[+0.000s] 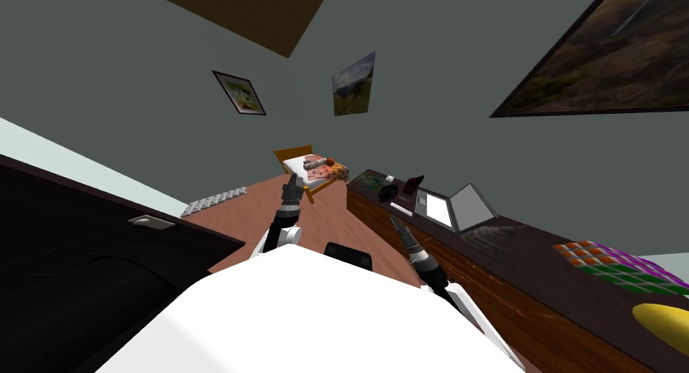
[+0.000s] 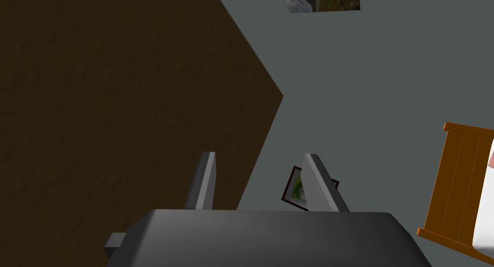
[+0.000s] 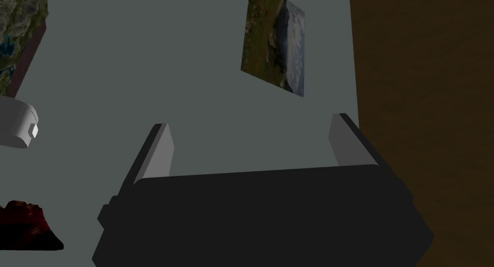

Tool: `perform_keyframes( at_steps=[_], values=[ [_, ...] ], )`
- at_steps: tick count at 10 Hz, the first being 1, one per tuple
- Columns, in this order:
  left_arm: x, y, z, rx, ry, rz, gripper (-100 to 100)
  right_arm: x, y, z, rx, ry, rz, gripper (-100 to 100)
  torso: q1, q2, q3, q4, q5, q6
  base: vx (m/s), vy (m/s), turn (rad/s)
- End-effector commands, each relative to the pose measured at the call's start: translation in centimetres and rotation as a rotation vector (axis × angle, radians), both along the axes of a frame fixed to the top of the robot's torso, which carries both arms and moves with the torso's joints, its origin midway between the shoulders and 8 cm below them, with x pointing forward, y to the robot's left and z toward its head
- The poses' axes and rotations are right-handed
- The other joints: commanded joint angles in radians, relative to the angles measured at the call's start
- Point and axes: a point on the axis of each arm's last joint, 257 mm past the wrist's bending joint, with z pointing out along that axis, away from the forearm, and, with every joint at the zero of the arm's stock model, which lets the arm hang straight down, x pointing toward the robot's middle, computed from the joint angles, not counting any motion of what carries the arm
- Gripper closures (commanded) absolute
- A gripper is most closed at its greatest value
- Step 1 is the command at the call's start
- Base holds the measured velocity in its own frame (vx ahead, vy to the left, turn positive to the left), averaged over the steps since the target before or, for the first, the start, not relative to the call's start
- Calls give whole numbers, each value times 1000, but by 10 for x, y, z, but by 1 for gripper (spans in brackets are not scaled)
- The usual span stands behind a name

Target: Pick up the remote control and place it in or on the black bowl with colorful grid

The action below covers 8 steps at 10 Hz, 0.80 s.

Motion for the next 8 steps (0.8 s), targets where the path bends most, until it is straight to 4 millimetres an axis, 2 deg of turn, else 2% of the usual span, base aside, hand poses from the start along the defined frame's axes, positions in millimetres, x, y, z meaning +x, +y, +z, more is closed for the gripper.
perform_keyframes(
  at_steps=[1,3,4,5,6,7,8],
  values=[
    [0,0,0,0,0,0,0,-14,3,-36,-55,79,33,-100,0,0,0,0,0,0,69,175,278],
    [0,0,0,0,0,0,0,-29,1,-78,-138,168,79,-100,0,-3,-2,-1,0,0,117,169,231],
    [0,0,0,0,0,0,0,-31,-3,-86,-141,185,72,-100,0,-4,-2,-1,0,0,69,109,75],
    [0,0,0,0,0,0,0,-41,-7,-108,-189,233,94,-100,-3,-1,-1,0,0,1,67,83,167],
    [0,0,0,0,0,0,0,-42,-9,-112,-191,242,90,-100,-5,-1,0,0,-1,0,53,41,103],
    [0,0,0,0,0,0,0,-53,-14,-132,-241,284,115,-100,-8,1,0,0,-1,1,69,27,196],
    [0,0,0,0,0,0,0,-56,-18,-139,-246,301,108,-100,-9,0,0,0,-2,0,65,18,92]
  ],
)
